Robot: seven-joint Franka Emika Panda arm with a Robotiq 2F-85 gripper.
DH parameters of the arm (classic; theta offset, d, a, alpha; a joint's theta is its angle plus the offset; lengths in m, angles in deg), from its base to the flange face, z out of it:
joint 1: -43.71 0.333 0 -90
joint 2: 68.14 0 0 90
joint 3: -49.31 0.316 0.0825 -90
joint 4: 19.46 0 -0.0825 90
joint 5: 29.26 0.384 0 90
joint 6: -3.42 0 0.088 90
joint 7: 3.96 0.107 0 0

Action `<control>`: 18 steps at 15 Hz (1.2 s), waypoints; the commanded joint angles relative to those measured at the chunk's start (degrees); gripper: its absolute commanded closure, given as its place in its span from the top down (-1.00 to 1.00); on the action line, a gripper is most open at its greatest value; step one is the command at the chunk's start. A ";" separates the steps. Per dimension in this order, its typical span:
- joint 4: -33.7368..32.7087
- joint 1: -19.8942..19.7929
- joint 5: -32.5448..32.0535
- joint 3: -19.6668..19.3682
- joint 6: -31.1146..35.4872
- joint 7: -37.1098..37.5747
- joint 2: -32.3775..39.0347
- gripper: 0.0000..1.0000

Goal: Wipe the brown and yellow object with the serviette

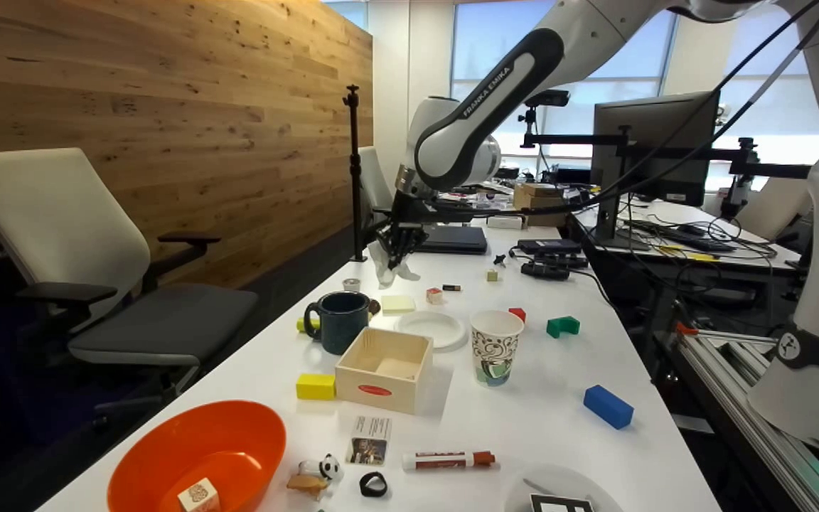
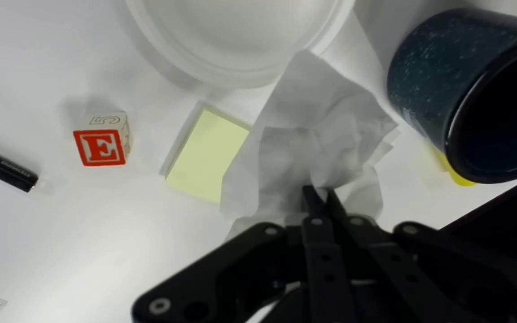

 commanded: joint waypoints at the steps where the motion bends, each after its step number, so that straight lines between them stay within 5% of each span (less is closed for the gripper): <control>1: -4.32 -0.37 2.24 0.28 1.23 1.99 3.91 -0.99; 18: -6.10 -0.35 4.41 0.24 12.21 4.28 11.02 -0.99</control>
